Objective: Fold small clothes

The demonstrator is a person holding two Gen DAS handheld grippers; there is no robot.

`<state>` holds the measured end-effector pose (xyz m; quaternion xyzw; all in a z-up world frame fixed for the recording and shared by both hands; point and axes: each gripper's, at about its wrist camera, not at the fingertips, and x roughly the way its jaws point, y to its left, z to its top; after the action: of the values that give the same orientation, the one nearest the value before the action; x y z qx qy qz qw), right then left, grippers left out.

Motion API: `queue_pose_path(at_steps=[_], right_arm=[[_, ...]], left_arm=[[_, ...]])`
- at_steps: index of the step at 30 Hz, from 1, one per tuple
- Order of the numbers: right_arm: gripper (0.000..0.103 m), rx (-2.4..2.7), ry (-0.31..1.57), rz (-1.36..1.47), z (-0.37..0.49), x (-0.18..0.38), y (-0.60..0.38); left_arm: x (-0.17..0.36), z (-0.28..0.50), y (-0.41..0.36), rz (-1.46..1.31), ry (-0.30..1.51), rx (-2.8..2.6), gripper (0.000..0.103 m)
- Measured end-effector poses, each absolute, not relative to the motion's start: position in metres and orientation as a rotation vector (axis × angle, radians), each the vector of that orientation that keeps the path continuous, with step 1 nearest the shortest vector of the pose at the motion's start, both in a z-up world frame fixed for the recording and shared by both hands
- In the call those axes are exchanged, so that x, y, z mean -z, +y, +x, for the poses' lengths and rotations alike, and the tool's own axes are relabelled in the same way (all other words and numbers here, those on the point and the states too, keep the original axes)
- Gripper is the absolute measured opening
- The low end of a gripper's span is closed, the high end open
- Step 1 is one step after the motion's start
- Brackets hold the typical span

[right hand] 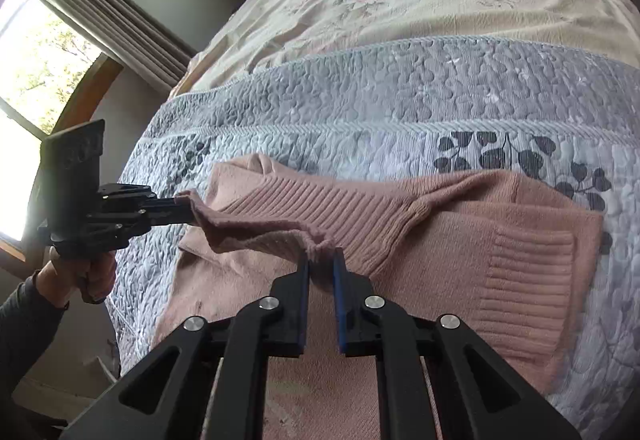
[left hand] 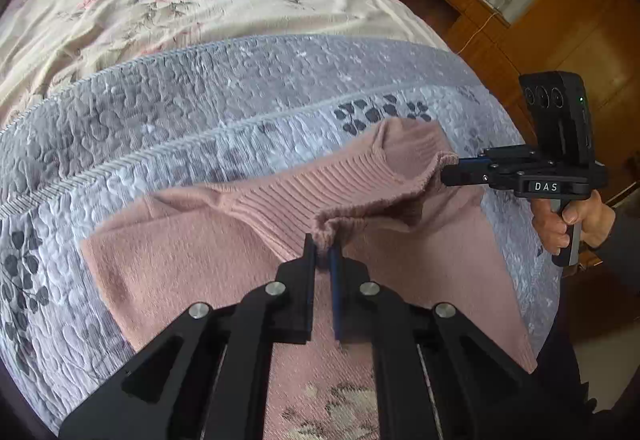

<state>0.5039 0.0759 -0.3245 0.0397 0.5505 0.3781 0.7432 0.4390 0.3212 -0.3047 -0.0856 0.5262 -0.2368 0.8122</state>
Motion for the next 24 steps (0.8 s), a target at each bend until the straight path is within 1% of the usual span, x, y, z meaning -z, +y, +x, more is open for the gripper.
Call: queue_pose_path(at_steps=[3, 4, 7, 10, 13, 15, 18, 21, 22, 23, 24], right_arm=[[0.012, -0.839, 1.246, 0.040, 0.487, 0.341, 0.078], [0.015, -0.845, 1.273, 0.025, 0.482, 0.348, 0.078], [0.020, -0.853, 1.318, -0.012, 0.469, 0.360, 0.074], [0.021, -0.856, 1.303, 0.053, 0.469, 0.353, 0.060], [0.021, -0.845, 1.279, 0.168, 0.480, 0.345, 0.048], [0.021, -0.845, 1.283, 0.229, 0.488, 0.348, 0.049], [0.021, -0.860, 1.323, 0.278, 0.492, 0.367, 0.062], [0.021, -0.882, 1.366, 0.293, 0.487, 0.388, 0.073], [0.020, -0.875, 1.376, 0.278, 0.485, 0.396, 0.074], [0.018, -0.866, 1.392, 0.271, 0.486, 0.405, 0.072], [0.008, -0.858, 1.404, 0.270, 0.486, 0.412, 0.069]], left_arm=[[0.326, 0.422, 0.313, -0.166, 1.184, 0.515, 0.005], [0.333, 0.417, 0.312, -0.166, 1.201, 0.512, 0.005], [0.346, 0.405, 0.315, -0.172, 1.244, 0.520, 0.006], [0.336, 0.396, 0.325, -0.249, 1.212, 0.547, 0.006], [0.320, 0.393, 0.331, -0.363, 1.137, 0.592, 0.007], [0.320, 0.398, 0.330, -0.444, 1.106, 0.611, 0.007], [0.342, 0.413, 0.313, -0.510, 1.139, 0.636, 0.007], [0.373, 0.419, 0.299, -0.514, 1.205, 0.619, 0.007], [0.383, 0.420, 0.298, -0.485, 1.228, 0.587, 0.008], [0.393, 0.420, 0.298, -0.457, 1.254, 0.549, 0.008], [0.402, 0.418, 0.300, -0.461, 1.273, 0.540, 0.008]])
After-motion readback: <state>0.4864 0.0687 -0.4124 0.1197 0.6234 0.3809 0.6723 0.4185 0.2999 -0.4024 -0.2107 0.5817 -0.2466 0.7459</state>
